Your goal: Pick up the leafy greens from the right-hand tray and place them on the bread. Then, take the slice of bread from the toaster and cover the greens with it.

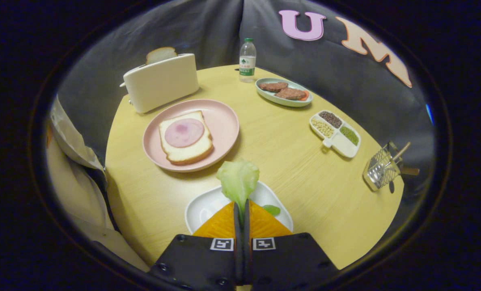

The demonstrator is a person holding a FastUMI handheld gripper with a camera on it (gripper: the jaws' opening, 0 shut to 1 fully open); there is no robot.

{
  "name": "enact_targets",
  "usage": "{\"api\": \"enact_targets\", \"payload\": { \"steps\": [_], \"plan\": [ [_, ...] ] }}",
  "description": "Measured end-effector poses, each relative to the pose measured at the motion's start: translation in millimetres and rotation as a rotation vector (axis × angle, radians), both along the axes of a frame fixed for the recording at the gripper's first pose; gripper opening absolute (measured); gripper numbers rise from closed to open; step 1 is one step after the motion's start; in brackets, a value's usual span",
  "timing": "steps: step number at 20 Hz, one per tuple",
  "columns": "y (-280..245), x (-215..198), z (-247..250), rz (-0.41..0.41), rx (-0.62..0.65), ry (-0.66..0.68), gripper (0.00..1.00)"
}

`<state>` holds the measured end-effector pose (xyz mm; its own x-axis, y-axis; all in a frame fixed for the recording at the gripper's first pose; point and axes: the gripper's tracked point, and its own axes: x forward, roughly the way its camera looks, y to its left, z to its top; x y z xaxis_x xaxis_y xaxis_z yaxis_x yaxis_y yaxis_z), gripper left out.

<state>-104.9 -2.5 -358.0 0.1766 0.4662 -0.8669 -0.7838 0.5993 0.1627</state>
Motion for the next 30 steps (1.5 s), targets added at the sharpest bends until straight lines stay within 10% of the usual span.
{"api": "enact_targets", "payload": {
  "steps": [30],
  "plan": [
    [188,7,25,0.183,0.088,-0.051,0.03]
  ]
}}
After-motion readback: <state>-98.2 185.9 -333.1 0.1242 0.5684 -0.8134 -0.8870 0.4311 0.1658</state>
